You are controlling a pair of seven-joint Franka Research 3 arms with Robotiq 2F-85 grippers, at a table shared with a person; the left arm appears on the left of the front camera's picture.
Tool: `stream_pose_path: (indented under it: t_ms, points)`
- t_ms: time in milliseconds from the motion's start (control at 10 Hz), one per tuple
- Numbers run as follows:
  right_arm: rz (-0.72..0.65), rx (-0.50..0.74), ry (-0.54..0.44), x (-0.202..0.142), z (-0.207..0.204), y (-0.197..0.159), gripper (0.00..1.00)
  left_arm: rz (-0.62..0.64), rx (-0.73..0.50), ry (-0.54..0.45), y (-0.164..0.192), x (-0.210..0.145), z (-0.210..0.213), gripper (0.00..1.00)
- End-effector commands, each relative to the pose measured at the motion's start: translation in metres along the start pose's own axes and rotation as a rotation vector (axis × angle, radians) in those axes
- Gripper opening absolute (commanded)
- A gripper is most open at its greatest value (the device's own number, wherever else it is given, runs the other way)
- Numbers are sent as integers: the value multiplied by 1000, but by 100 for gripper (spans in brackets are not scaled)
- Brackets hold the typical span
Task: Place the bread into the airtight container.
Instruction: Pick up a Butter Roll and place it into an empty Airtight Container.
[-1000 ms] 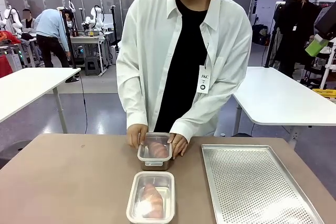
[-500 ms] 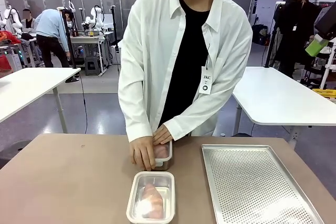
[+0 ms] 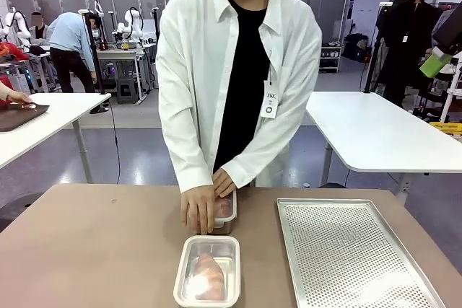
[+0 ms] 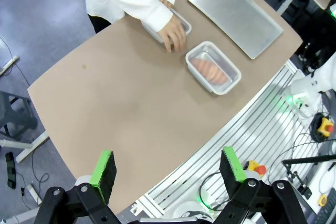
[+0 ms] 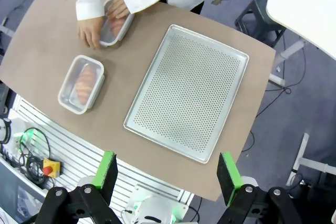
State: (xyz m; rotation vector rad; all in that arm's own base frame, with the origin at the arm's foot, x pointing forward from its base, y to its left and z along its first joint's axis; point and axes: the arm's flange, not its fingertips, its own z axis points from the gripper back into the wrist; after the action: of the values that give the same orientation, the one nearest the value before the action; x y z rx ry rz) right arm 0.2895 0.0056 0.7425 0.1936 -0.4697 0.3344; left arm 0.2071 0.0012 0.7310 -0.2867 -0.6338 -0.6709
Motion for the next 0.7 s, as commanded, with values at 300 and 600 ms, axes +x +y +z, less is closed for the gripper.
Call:
stream_pose_path:
  t_ms: [300, 600]
  points:
    - [16, 13, -5, -1, 0, -2, 95, -17, -15, -3, 0, 1, 0, 100]
    - [16, 13, -5, -1, 0, -2, 95, -17, -15, -3, 0, 1, 0, 100]
